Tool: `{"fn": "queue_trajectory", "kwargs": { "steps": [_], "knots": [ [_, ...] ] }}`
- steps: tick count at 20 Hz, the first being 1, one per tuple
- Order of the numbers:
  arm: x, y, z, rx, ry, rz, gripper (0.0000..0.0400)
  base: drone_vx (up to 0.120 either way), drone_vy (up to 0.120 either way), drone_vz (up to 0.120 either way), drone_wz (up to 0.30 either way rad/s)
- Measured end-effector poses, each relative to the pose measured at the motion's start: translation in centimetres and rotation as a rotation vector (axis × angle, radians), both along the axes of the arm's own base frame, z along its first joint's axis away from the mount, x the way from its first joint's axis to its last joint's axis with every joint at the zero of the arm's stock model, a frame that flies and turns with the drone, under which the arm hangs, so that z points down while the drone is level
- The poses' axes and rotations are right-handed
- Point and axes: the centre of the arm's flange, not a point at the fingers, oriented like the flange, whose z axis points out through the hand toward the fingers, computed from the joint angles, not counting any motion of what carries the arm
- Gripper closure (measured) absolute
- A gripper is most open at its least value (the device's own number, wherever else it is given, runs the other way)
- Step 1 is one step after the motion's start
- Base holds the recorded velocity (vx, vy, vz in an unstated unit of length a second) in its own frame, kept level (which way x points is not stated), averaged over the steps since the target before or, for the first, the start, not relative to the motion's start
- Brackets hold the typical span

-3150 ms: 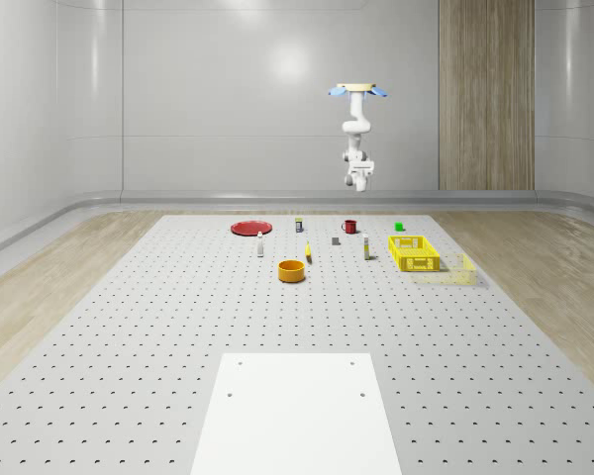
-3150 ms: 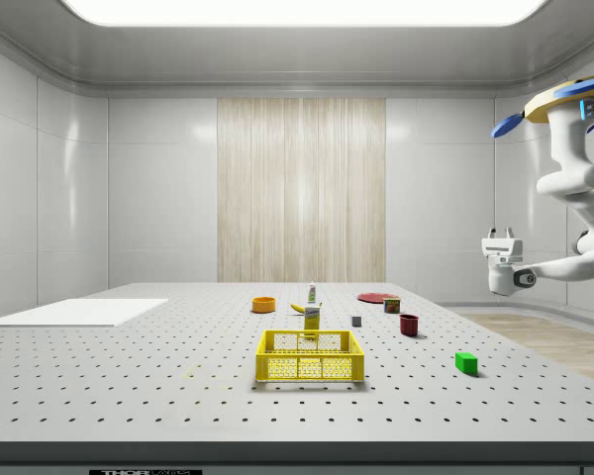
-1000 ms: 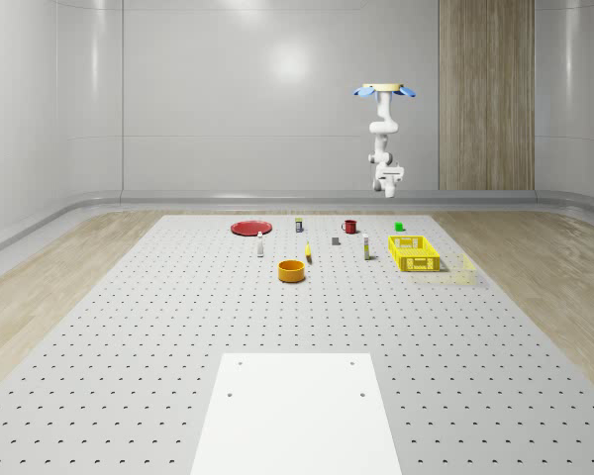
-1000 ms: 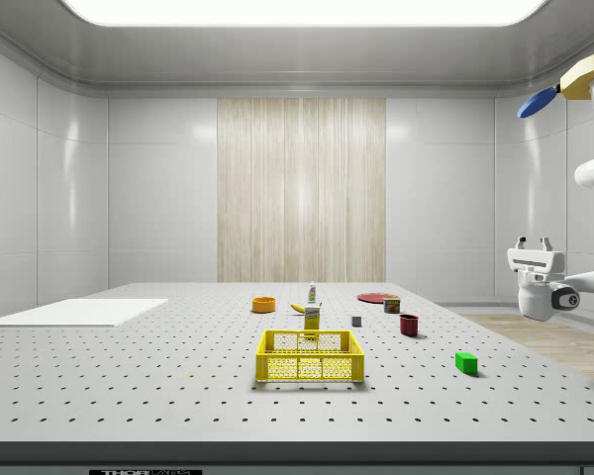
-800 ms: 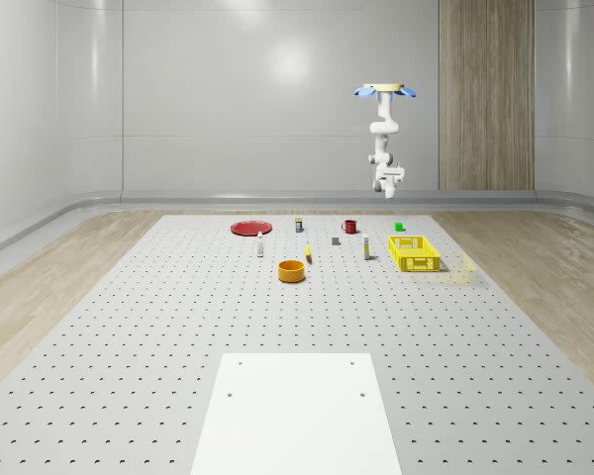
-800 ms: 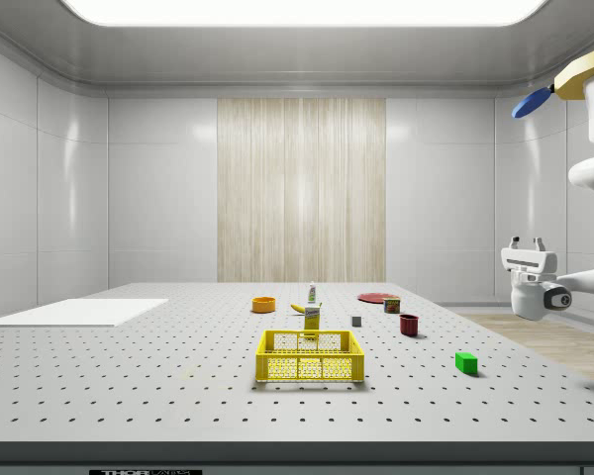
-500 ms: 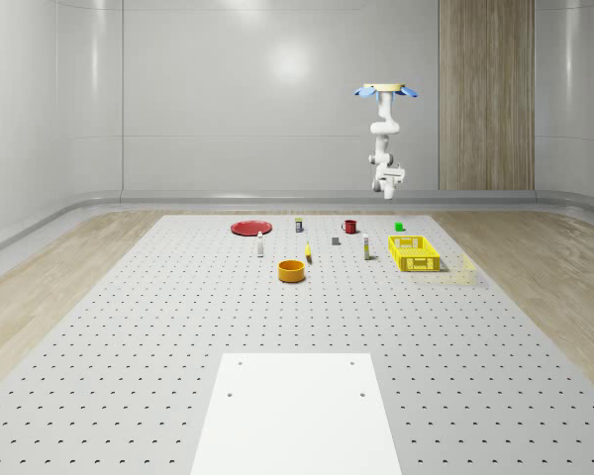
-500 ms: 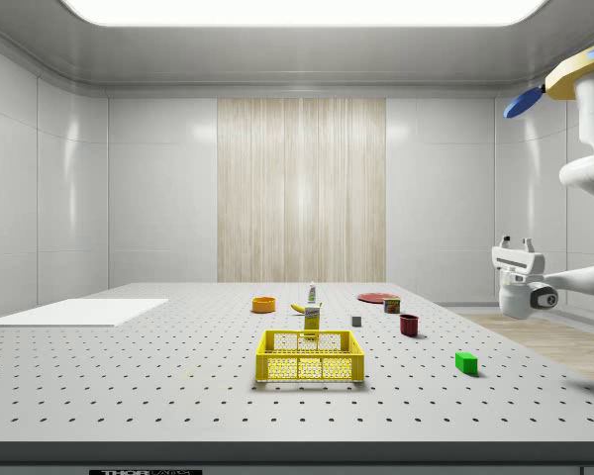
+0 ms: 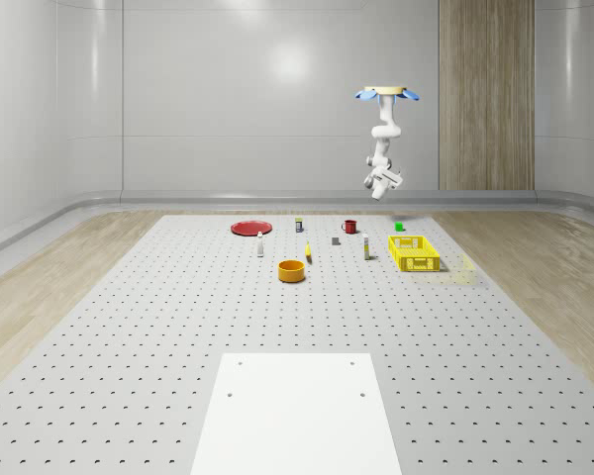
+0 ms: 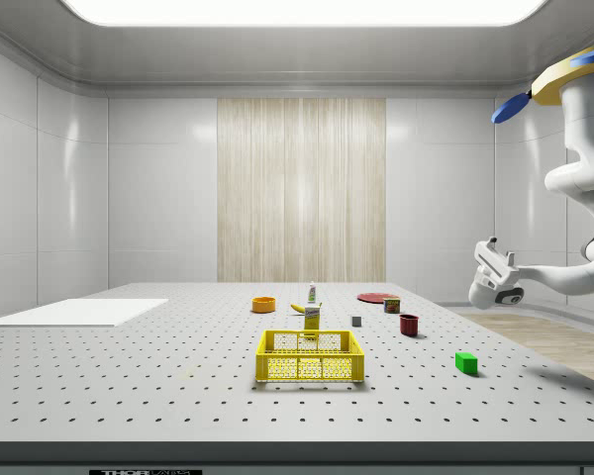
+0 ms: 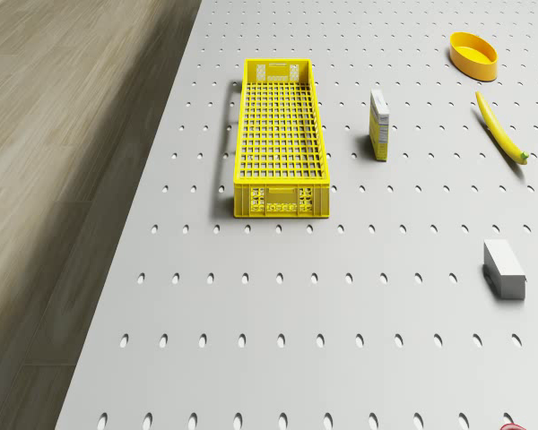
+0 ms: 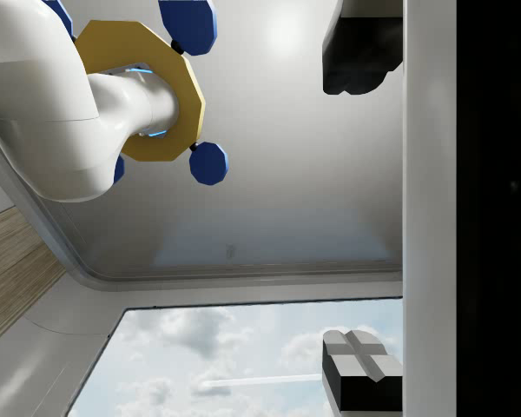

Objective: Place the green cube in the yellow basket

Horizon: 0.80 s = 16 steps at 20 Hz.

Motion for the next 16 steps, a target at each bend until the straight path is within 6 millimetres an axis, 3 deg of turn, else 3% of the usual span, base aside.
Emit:
{"fn": "queue_trajectory", "kwargs": {
  "steps": [4,7,11,16],
  "knots": [
    [0.1,3.1,-4.4,-0.543,-0.001,-0.018,0.0000,0.000,0.000,-0.120,0.000],
    [0.3,3.5,-9.4,-1.056,0.000,-0.037,0.0000,0.000,0.000,-0.120,0.000],
    [0.5,0.7,-14.7,-1.671,0.001,-0.059,0.0000,0.000,0.000,-0.120,0.000],
    [0.5,-3.0,-17.1,-2.125,0.003,-0.072,0.0000,0.032,0.000,-0.120,0.000]
  ]
}}
